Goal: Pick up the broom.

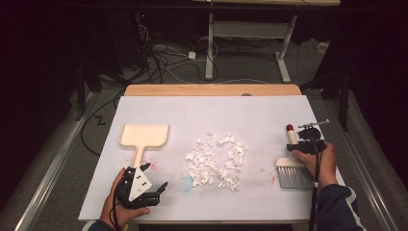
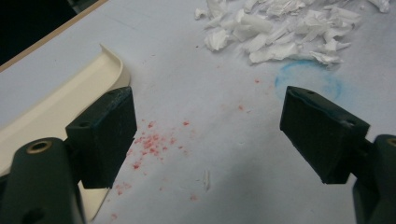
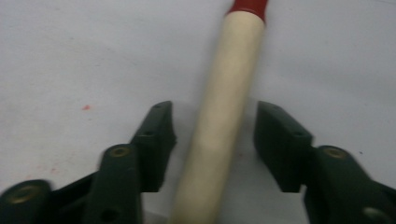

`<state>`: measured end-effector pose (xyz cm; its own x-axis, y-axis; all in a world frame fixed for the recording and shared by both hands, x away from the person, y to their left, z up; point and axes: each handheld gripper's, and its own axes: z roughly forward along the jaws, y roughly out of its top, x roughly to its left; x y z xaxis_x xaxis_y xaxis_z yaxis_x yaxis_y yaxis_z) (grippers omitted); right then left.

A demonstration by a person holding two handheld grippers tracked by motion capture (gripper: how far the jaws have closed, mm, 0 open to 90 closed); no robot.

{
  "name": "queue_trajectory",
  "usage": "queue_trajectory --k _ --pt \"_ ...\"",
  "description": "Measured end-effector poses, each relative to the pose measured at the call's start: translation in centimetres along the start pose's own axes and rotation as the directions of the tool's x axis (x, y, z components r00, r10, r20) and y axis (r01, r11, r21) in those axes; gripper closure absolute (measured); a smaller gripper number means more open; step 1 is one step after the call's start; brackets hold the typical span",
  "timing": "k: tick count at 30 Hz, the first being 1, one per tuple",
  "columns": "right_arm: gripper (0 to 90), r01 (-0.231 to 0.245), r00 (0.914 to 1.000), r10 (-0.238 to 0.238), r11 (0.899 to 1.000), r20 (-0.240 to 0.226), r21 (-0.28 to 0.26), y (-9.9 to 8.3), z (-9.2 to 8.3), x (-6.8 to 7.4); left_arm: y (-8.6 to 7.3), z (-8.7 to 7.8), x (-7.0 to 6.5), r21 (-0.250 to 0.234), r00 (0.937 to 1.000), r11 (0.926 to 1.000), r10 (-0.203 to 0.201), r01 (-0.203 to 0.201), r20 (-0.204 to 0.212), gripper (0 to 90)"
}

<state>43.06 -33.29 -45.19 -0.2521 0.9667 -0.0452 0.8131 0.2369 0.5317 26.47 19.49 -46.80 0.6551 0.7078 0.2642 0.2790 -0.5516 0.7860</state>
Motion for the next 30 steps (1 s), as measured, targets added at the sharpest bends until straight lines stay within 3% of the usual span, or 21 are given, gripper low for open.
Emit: queue_trajectory --k 3,15,21,28,30 --pt "65.7 0.008 0.9997 -0.008 1.0 -0.024 -0.015 0.0 0.0 0.2 0.1 0.0 0.0 0.0 1.0 1.0 0.003 -0.003 0.002 17.7" --pt "71.0 0.002 0.9988 -0.005 0.998 -0.048 -0.067 -0.5 0.1 0.0 0.1 0.1 -0.1 0.001 0.9999 1.0 -0.007 0.007 0.011 18.3" --pt "71.0 -0.01 0.9973 0.002 0.994 -0.074 -0.109 -0.7 -0.8 -0.2 0.1 0.0 -0.1 -0.003 0.9998 0.9999 -0.013 0.013 0.012 18.7" --pt "71.1 0.012 0.9974 -0.025 0.981 -0.068 -0.196 -0.9 -2.7 0.3 0.2 -0.2 -0.2 -0.009 0.9999 0.9999 -0.01 0.01 0.011 18.6" --pt "71.1 0.023 0.9965 -0.043 0.967 -0.072 -0.253 -1.0 -4.1 0.5 0.3 -0.1 -0.3 -0.01 0.9999 0.9999 -0.012 0.012 0.011 18.6"
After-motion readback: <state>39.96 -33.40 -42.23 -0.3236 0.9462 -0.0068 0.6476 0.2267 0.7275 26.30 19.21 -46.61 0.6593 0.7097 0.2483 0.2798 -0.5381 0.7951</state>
